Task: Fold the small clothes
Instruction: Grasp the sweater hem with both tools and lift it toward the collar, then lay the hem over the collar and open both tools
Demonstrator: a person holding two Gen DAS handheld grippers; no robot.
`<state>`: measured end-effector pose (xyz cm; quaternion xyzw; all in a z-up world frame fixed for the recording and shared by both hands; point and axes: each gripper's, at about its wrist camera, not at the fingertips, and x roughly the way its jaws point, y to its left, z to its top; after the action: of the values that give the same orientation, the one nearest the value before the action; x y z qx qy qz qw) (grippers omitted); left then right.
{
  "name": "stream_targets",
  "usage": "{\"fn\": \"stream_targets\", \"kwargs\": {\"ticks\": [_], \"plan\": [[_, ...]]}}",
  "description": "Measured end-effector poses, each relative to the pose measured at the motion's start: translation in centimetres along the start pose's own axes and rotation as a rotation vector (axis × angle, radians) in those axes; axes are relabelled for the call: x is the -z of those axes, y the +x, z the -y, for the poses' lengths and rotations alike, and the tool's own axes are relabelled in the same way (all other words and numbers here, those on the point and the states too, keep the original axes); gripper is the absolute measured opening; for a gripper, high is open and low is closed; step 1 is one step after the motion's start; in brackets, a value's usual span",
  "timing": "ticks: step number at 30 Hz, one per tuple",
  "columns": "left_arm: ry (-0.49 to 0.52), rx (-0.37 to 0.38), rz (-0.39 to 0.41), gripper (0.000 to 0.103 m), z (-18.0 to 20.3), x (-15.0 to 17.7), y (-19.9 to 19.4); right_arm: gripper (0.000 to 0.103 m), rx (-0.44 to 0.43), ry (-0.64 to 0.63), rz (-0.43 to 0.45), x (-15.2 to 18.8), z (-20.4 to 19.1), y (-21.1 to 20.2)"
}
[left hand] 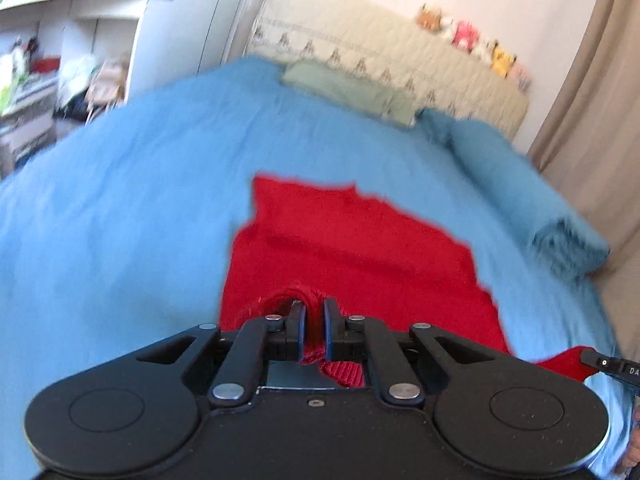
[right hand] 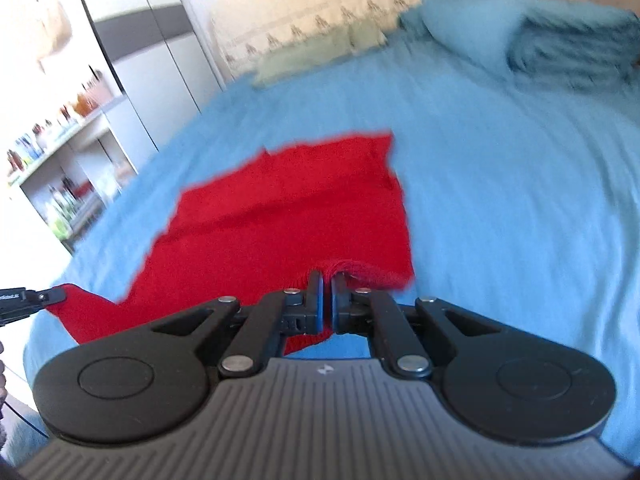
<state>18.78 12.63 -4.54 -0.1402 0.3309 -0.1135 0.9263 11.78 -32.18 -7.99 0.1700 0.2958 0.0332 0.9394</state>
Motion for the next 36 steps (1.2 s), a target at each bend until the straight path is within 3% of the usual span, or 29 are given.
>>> {"fn": "stream_targets", "kwargs": {"ticks": [8, 14, 21, 32, 33, 35, 36], "plan": [[-0.024, -0.006, 0.123, 0.009, 0.5, -11.5, 9.6, 0.019, -0.038, -0.007, 0.097, -12.5, -1.1, 8.1], [-0.065, -0.033, 0.102, 0.007, -0.4, -16.4, 20.3, 0.019, -0.002, 0.002, 0.092, -18.7, 0.1, 18.9], [-0.087, -0.099, 0.028, 0.007, -1.6, -16.2, 30.4, 0.019, 0.073, 0.057, 0.017, -19.1, 3.4, 31.4], [-0.086, -0.16, -0.009, 0.008, -2.6, -15.9, 35.4, 0.019, 0.125, 0.064, -0.019, -19.4, 5.5, 38.3], [-0.076, -0.167, -0.017, 0.013, -2.5, -15.8, 35.7, 0.019, 0.13, 0.063, -0.032, -19.3, 5.6, 38.9], [-0.061, -0.179, -0.017, 0.048, -2.4, -15.5, 35.6, 0.025, 0.154, 0.048, -0.058, -19.0, 5.5, 39.7], [-0.047, -0.202, -0.002, 0.071, -2.2, -15.5, 35.1, 0.04, 0.164, 0.038, -0.057, -19.0, 5.4, 39.8]]}}
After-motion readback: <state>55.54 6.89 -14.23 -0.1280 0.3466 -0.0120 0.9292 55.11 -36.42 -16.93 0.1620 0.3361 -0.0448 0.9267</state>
